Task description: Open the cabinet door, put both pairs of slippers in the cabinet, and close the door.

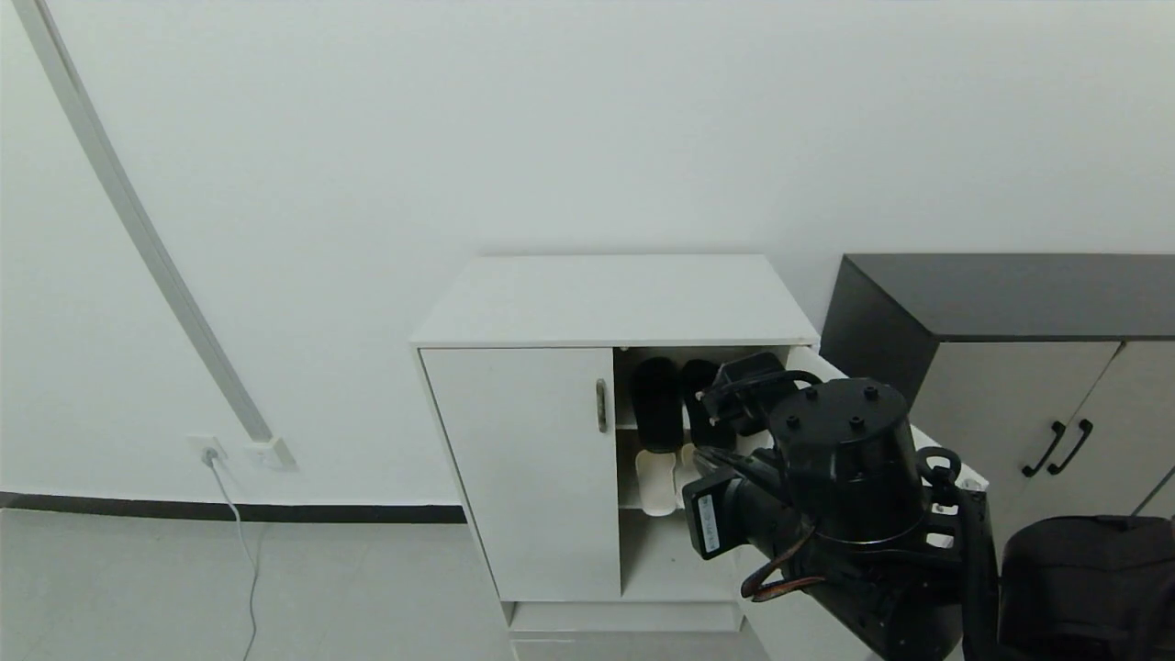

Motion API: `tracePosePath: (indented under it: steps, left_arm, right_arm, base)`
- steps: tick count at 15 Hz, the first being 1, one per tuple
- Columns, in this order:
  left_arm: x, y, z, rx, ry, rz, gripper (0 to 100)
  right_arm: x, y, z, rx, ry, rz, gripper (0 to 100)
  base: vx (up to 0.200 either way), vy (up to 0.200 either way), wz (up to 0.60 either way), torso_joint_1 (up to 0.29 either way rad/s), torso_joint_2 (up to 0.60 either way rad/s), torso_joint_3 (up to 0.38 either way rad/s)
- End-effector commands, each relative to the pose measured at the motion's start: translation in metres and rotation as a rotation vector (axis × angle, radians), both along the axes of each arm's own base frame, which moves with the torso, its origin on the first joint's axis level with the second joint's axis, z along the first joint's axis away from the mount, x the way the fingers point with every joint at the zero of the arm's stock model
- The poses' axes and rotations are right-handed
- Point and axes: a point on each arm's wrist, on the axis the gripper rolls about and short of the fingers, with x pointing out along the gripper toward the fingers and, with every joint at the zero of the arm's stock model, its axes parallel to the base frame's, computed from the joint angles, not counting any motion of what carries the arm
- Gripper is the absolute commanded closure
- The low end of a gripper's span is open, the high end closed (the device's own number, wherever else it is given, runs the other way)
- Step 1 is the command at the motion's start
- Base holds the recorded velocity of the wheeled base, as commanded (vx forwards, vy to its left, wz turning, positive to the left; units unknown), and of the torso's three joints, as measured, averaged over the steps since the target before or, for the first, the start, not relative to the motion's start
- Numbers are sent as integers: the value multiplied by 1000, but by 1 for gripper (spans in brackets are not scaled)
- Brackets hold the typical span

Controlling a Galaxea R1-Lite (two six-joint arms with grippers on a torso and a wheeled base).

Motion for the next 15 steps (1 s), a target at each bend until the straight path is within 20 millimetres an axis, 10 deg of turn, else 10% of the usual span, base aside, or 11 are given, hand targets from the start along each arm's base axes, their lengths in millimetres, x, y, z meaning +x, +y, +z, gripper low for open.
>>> tracePosePath:
  steps: [1, 15]
  left_arm:
    - [0, 0, 0, 0, 1, 0, 100]
    - [0, 0, 0, -6, 2, 2, 100]
  right_arm:
    - [0, 0, 0, 0, 2, 3, 100]
    - [-3, -4, -5, -19, 3, 45, 100]
  base:
    - [0, 0, 0, 251, -598, -334]
    - [0, 0, 0, 122, -266, -149]
